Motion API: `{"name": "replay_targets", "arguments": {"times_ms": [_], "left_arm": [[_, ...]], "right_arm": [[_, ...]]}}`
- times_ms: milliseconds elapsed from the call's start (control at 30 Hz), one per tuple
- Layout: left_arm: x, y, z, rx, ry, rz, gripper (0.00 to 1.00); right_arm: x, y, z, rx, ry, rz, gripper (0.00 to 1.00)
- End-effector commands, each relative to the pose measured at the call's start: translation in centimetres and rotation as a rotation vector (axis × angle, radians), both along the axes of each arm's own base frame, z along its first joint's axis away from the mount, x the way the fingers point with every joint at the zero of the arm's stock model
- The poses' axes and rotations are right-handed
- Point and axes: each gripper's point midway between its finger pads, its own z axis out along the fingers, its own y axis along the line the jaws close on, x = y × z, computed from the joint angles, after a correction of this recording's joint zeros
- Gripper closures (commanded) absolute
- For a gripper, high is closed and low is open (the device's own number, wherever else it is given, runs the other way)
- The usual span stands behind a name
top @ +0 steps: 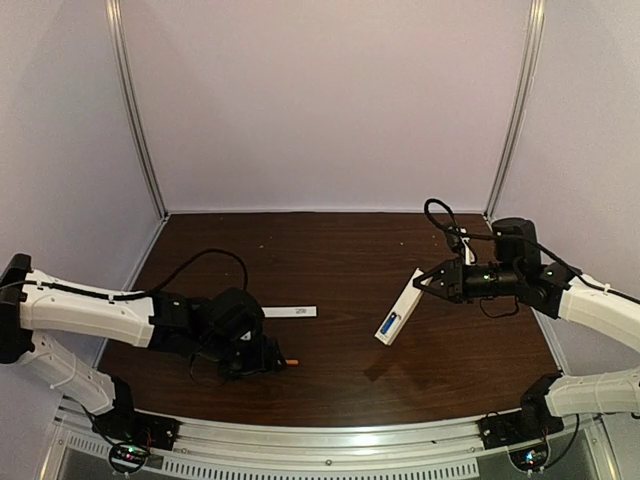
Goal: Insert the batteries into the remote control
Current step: Pick up the battery from the center of the board.
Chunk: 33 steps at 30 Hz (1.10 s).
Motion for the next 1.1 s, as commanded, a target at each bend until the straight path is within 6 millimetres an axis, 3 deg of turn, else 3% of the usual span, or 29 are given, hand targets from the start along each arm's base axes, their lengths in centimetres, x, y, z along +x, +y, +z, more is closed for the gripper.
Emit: {"name": "replay_targets", "arguments": {"times_ms": [0,367,600,1067], "left_arm": [[0.8,-3.3,0.7,-0.103,-0.020,-0.008,0.28],[1.1,-5.0,-2.1,-0.106,0.036,0.021,0.39],[1.5,-5.3,-2.6,-0.112,0.031,0.041,0.42],[2.8,-3.0,-5.4,0.023,0.065,0.147,0.46]], "right_arm": [[0.3,-0.3,0.0,-0.011,-0.024,-0.013,1.00],[0.5,-0.2,-0.5,-0.022,-0.019,-0.011,1.00],[0.5,-0.4,-0.9,-0.030,-0.017,-0.014,1.00],[0.6,-0.6,-0.6,-0.048,-0.030,-0.020,1.00]]}}
